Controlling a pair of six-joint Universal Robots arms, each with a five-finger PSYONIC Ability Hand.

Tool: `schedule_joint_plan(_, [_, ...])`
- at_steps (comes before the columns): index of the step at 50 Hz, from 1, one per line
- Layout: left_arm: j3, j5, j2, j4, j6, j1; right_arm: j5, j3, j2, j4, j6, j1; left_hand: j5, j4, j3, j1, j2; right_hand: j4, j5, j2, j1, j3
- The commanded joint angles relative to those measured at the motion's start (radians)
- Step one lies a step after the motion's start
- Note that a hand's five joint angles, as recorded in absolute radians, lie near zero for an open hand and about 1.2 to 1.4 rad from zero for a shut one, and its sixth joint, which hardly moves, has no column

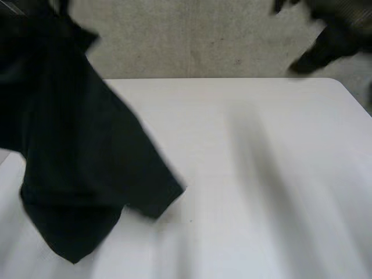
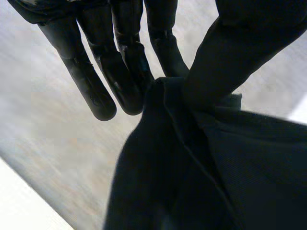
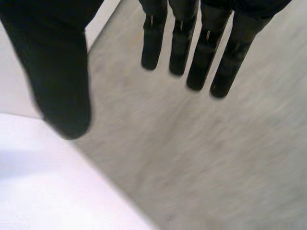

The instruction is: Fold the shorts.

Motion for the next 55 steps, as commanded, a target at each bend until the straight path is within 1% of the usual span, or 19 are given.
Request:
schedule_joint_plan(1, [-0.068,-0.023,-0.208,0.012,-0.007,0.000,0.003,0.184,0.196,-0.029,0.215,0.127,0.241,0.193,0.205,0.273,0.198,-0.348,-0.355,-0.332,-0.224,-0.340])
schedule_joint_plan(4, [-0.060,-0.040,-0.265,0.043,-0.001,-0.005,-0.004,0.238,0.250,-0.061,0.241,0.129,0.241,0.193,0.205,0.273,0.198,-0.424,-0.432,-0.409,-0.301,-0.417])
schedule_joint_plan(10, [-0.025,-0.060,-0.345,0.083,0.001,-0.014,-0.009,0.285,0.358,-0.075,0.301,0.129,0.241,0.193,0.205,0.273,0.198,-0.469,-0.476,-0.453,-0.345,-0.461])
schedule_joint_plan(13, [0.004,-0.061,-0.383,0.089,0.004,-0.034,-0.017,0.313,0.412,-0.084,0.404,0.130,0.241,0.193,0.205,0.273,0.198,-0.463,-0.470,-0.447,-0.339,-0.455])
schedule_joint_plan(15, [0.029,-0.072,-0.404,0.090,0.016,-0.057,-0.049,0.313,0.454,-0.084,0.484,0.123,0.241,0.193,0.205,0.273,0.198,-0.457,-0.464,-0.441,-0.333,-0.449])
schedule_joint_plan(18, [0.040,-0.090,-0.412,0.092,0.033,-0.072,-0.111,0.308,0.477,-0.086,0.577,0.101,0.241,0.193,0.205,0.273,0.198,-0.448,-0.455,-0.432,-0.324,-0.441])
schedule_joint_plan(21, [0.043,-0.124,-0.409,0.103,0.056,-0.086,-0.159,0.299,0.501,-0.096,0.637,0.090,0.241,0.193,0.205,0.273,0.198,-0.445,-0.452,-0.429,-0.321,-0.438])
schedule_joint_plan(22, [0.043,-0.132,-0.406,0.109,0.060,-0.089,-0.179,0.286,0.541,-0.112,0.675,0.090,0.241,0.193,0.205,0.273,0.198,-0.431,-0.438,-0.415,-0.307,-0.423])
schedule_joint_plan(26, [0.044,-0.159,-0.372,0.150,0.077,-0.117,-0.182,0.226,0.631,-0.126,0.741,0.101,0.241,0.193,0.205,0.273,0.198,-0.407,-0.414,-0.391,-0.283,-0.399])
schedule_joint_plan(29, [0.048,-0.165,-0.340,0.188,0.102,-0.124,-0.184,0.200,0.662,-0.130,0.769,0.110,0.241,0.193,0.205,0.273,0.198,-0.398,-0.405,-0.382,-0.274,-0.391])
schedule_joint_plan(34, [0.060,-0.172,-0.305,0.233,0.174,-0.135,-0.184,0.115,0.746,-0.133,0.885,0.233,0.241,0.193,0.205,0.273,0.198,-0.363,-0.370,-0.347,-0.239,-0.356])
schedule_joint_plan(36, [0.060,-0.173,-0.299,0.238,0.186,-0.137,-0.182,0.094,0.763,-0.136,0.918,0.262,0.241,0.193,0.205,0.273,0.198,-0.328,-0.335,-0.312,-0.204,-0.320])
schedule_joint_plan(40, [0.060,-0.188,-0.288,0.241,0.191,-0.138,-0.179,0.032,0.803,-0.147,0.969,0.325,0.241,0.193,0.205,0.273,0.198,-0.290,-0.297,-0.274,-0.166,-0.282])
schedule_joint_plan(45, [0.058,-0.196,-0.285,0.241,0.191,-0.138,-0.165,-0.089,0.859,-0.139,1.019,0.452,0.241,0.193,0.205,0.273,0.198,-0.266,-0.273,-0.250,-0.142,-0.259])
schedule_joint_plan(48, [0.054,-0.198,-0.286,0.241,0.192,-0.137,-0.167,-0.116,0.868,-0.141,1.045,0.481,0.241,0.193,0.205,0.273,0.198,-0.237,-0.244,-0.221,-0.113,-0.229])
schedule_joint_plan(49, [0.052,-0.198,-0.286,0.241,0.192,-0.137,-0.165,-0.130,0.871,-0.142,1.053,0.489,0.241,0.193,0.205,0.273,0.198,-0.062,-0.070,-0.046,0.061,-0.055])
schedule_joint_plan(51, [0.048,-0.198,-0.285,0.241,0.192,-0.137,-0.159,-0.136,0.877,-0.147,1.054,0.492,0.241,0.193,0.205,0.273,0.198,0.480,0.472,0.496,0.603,0.487])
schedule_joint_plan(52, [0.044,-0.198,-0.285,0.241,0.192,-0.137,-0.156,-0.136,0.877,-0.150,1.054,0.492,0.241,0.193,0.205,0.273,0.198,0.702,0.695,0.718,0.826,0.710])
schedule_joint_plan(55, [0.040,-0.199,-0.283,0.238,0.191,-0.134,-0.098,-0.140,0.876,-0.156,1.038,0.474,0.241,0.193,0.205,0.273,0.198,0.705,0.697,0.721,0.828,0.712])
